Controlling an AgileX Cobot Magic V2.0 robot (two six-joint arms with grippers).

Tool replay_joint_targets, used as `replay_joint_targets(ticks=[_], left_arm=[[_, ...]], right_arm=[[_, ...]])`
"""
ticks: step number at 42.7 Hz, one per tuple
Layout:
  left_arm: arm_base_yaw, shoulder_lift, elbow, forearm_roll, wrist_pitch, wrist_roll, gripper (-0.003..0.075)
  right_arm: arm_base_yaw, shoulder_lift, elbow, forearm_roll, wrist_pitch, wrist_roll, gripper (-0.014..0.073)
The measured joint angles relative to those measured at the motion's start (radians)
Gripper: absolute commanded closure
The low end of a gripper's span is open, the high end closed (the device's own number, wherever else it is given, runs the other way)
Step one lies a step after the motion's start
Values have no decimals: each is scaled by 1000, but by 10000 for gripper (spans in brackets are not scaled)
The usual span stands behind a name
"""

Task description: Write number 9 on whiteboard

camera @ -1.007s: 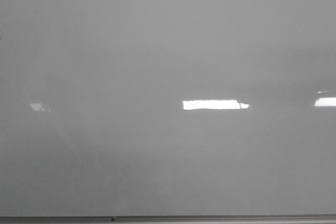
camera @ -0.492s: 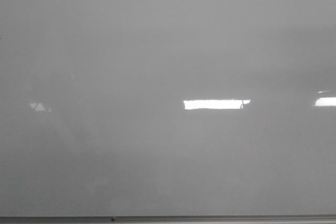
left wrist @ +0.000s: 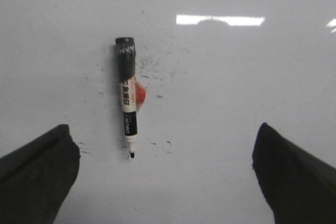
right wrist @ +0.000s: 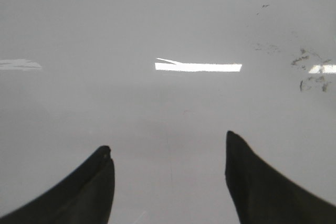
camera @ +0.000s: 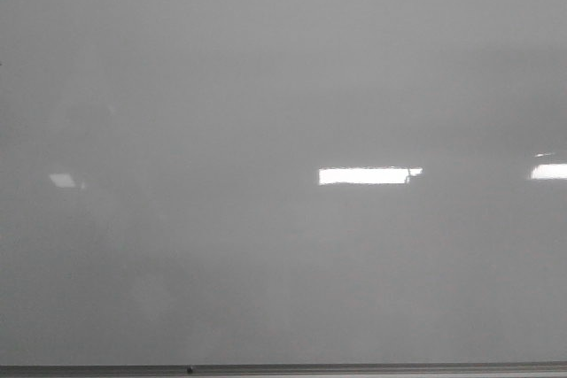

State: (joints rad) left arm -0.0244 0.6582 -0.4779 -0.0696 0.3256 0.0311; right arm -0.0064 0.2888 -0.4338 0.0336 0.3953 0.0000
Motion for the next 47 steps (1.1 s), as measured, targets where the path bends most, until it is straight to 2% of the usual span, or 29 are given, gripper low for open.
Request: replay_joint_targets(ticks=[8, 25, 35, 47], left_arm=[[2, 234, -59, 0, -27, 0, 71], [75, 600, -68, 0, -272, -3, 85], [76, 752, -71, 0, -456, -3, 201], [76, 836, -71, 0, -542, -6, 312]], right_arm=[[0, 0, 0, 0, 0, 0, 109], [0, 0, 0, 0, 0, 0, 109], [0, 0, 0, 0, 0, 0, 109], [0, 0, 0, 0, 0, 0, 109]])
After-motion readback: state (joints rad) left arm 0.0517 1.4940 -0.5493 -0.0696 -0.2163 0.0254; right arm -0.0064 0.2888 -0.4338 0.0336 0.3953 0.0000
